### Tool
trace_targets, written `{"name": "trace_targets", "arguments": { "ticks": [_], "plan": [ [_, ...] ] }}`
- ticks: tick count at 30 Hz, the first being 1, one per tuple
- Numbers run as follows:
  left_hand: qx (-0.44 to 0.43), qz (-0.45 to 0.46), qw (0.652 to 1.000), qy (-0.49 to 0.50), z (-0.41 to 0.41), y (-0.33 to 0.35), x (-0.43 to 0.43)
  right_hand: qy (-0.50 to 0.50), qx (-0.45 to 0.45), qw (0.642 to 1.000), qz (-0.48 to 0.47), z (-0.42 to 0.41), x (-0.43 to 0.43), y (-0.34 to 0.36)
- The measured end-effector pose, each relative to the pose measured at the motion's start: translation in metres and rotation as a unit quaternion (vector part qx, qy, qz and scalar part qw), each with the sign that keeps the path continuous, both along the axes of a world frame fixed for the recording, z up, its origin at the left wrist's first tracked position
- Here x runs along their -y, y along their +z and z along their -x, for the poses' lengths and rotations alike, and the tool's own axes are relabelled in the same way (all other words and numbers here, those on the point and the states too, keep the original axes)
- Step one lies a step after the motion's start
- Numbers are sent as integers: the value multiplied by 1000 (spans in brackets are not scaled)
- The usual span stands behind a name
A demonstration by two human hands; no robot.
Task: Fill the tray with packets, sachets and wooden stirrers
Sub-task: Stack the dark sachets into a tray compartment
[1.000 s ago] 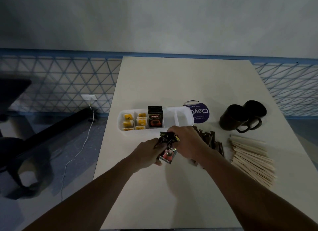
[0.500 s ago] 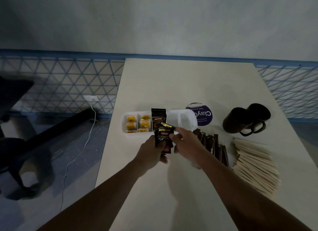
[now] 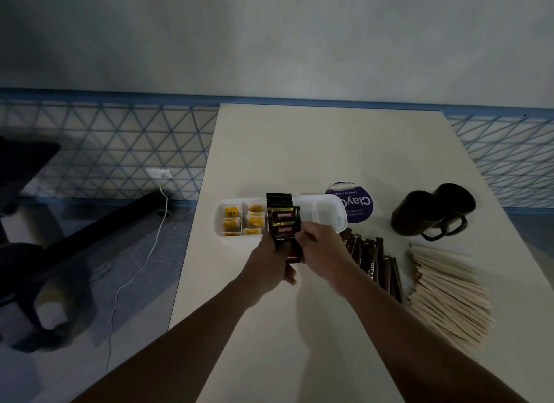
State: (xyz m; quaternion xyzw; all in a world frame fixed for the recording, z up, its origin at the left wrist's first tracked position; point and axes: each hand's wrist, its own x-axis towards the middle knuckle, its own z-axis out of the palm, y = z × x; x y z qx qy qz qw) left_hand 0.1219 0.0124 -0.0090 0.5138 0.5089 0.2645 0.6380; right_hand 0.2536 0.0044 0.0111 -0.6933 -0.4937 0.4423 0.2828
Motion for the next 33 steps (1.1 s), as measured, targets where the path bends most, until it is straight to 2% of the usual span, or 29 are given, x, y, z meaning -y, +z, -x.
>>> {"name": "trace_targets", "arguments": {
  "ticks": [4, 12, 16, 20, 24, 27, 33],
  "plan": [
    [-34, 12, 999, -19, 1, 1, -4, 55, 52, 997, -34, 2, -2, 4],
    [-34, -6, 999, 5, 3, 2, -7, 77, 109, 991, -11, -1, 0, 5],
    [-54, -15, 998, -18, 6, 3, -8, 99, 143, 980, -94, -4, -4, 14],
    [-36, -11, 999, -8, 5, 6, -10, 146, 185, 960, -152, -3, -9, 11],
    [-22, -9, 1000, 9, 5, 9, -12, 114, 143, 970, -159, -1, -12, 12],
    [-14, -26, 1000, 7, 8, 12, -15, 63, 71, 991, -92, -2, -17, 16],
    [-6, -35, 999, -7, 15, 23, -29, 35, 45, 997, -47, -5, -38, 15]
  ]
}}
